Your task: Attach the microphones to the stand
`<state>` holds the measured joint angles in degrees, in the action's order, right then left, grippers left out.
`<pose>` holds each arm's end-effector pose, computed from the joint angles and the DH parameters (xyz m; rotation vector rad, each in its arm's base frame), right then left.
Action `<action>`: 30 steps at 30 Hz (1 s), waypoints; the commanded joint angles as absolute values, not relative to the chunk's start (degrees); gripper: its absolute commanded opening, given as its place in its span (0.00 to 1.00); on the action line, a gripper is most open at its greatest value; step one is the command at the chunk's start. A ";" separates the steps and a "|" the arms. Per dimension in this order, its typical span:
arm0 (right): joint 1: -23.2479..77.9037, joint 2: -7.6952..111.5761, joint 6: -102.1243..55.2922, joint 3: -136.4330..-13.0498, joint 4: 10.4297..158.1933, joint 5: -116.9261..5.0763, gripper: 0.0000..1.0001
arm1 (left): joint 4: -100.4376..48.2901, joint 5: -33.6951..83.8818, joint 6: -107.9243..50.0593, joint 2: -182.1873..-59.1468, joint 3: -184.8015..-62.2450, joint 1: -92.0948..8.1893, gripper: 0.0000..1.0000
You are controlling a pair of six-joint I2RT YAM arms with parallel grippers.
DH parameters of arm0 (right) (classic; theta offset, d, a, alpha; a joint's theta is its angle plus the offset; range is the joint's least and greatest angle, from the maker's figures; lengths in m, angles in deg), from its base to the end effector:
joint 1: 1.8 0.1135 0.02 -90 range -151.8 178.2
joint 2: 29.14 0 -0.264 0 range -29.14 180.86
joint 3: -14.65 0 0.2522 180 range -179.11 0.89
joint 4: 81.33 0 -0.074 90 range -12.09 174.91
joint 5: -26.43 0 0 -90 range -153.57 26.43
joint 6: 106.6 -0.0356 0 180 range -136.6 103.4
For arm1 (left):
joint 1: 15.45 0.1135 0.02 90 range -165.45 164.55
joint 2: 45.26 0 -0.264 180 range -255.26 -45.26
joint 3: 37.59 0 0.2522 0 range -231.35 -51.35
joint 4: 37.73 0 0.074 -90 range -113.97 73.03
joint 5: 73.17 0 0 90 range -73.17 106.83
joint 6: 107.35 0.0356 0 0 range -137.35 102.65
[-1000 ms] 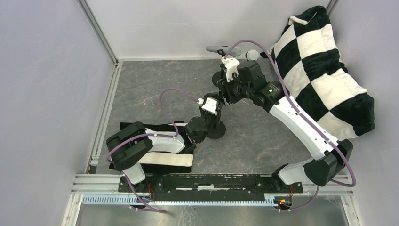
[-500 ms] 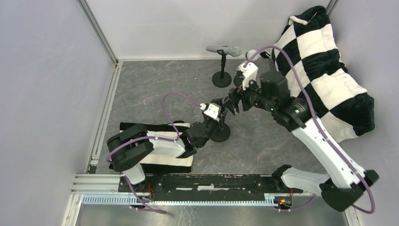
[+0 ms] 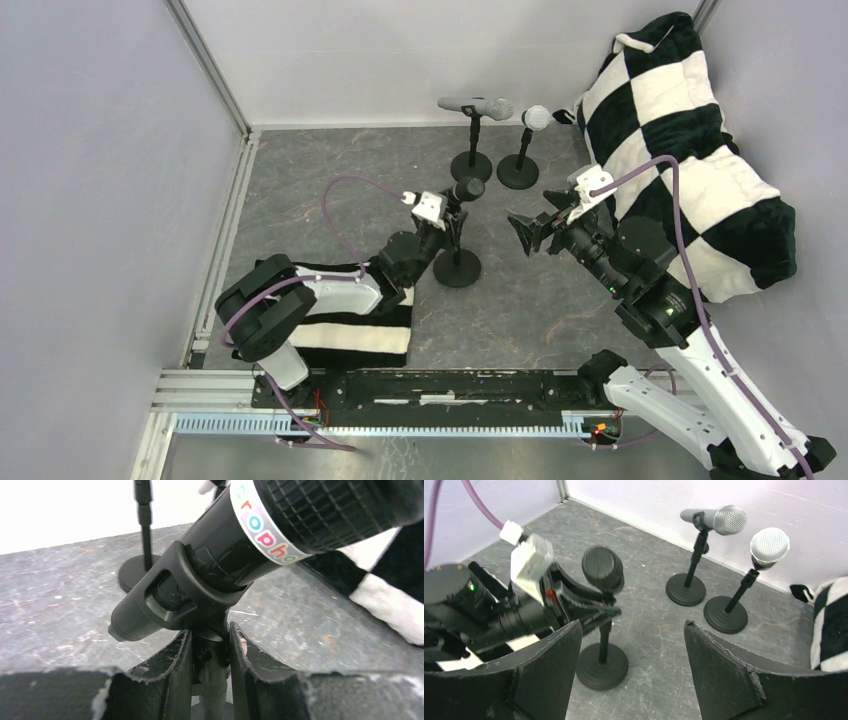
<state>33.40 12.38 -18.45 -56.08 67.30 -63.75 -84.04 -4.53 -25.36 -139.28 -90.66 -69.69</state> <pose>0.1243 0.0875 0.4074 -0.4657 1.5633 0.4966 0.2067 -0.2648 0.2216 0.2994 1.4831 -0.6019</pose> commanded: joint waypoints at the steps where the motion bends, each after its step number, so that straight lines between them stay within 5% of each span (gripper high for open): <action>1: 33.50 10.34 -16.38 -52.35 73.59 -68.79 0.81 | -76.73 -0.82 -23.39 -139.17 -95.39 -61.26 0.02; 25: 33.49 8.63 -8.99 -42.09 78.94 -71.38 0.82 | -77.28 7.25 -16.07 -173.25 -140.39 -41.91 0.03; 27: 33.56 8.89 -8.53 -41.83 79.08 -71.21 0.82 | -77.22 7.30 -15.62 -175.53 -143.30 -41.74 0.11; 30: 33.46 9.09 -8.09 -41.57 79.19 -71.12 0.82 | -77.46 9.33 -15.97 -177.11 -145.02 -41.74 0.42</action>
